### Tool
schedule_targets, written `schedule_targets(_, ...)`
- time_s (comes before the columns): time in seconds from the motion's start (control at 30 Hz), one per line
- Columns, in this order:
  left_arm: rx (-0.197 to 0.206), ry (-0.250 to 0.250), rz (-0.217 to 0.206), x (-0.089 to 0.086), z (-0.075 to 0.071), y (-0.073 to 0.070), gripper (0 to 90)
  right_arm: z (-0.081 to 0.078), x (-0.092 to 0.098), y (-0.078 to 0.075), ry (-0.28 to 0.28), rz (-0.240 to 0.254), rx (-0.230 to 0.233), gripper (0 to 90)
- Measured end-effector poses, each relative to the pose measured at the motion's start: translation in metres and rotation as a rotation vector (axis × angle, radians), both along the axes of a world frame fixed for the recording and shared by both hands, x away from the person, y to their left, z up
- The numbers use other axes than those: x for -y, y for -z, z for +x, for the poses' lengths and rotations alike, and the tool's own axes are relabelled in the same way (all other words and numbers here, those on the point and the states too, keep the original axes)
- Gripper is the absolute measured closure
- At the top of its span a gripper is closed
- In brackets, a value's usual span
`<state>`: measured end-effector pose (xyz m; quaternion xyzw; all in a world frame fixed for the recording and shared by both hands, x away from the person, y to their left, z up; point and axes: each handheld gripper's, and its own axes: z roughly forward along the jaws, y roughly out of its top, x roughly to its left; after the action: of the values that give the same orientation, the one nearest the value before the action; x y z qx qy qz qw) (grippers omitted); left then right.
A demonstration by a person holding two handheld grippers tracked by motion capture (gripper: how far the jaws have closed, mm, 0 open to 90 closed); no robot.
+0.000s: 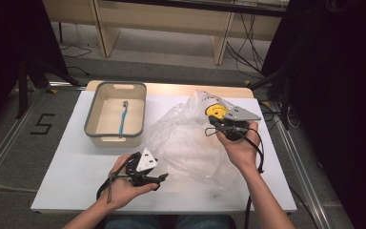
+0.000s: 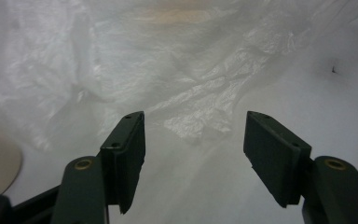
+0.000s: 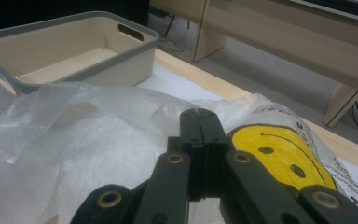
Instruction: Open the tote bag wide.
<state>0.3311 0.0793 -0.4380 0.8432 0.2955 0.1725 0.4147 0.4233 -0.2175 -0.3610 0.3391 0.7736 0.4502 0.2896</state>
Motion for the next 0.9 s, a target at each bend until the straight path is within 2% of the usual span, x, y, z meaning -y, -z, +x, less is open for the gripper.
schedule_targets(0.07, 0.005, -0.017, -0.025, -0.009, -0.003, -0.002, 37.6, 0.0, 0.0, 0.0, 0.003, 0.003, 0.0, 90.0)
schedule_targets(0.2, 0.011, -0.063, -0.048, -0.027, -0.007, -0.008, 36.4, 0.0, 0.001, 0.001, 0.006, 0.001, -0.005, 90.0)
schedule_targets(0.4, 0.028, -0.145, -0.052, -0.05, -0.003, -0.005, 34.7, 0.0, 0.002, 0.002, 0.009, -0.001, -0.01, 90.0)
schedule_targets(0.63, 0.034, -0.211, -0.034, -0.064, 0.005, 0.006, 33.3, -0.001, 0.001, 0.002, 0.007, 0.004, -0.011, 90.0)
schedule_targets(0.9, 0.024, -0.234, -0.038, -0.071, 0.011, 0.01, 32.4, -0.002, 0.002, 0.003, 0.005, 0.0, -0.013, 90.0)
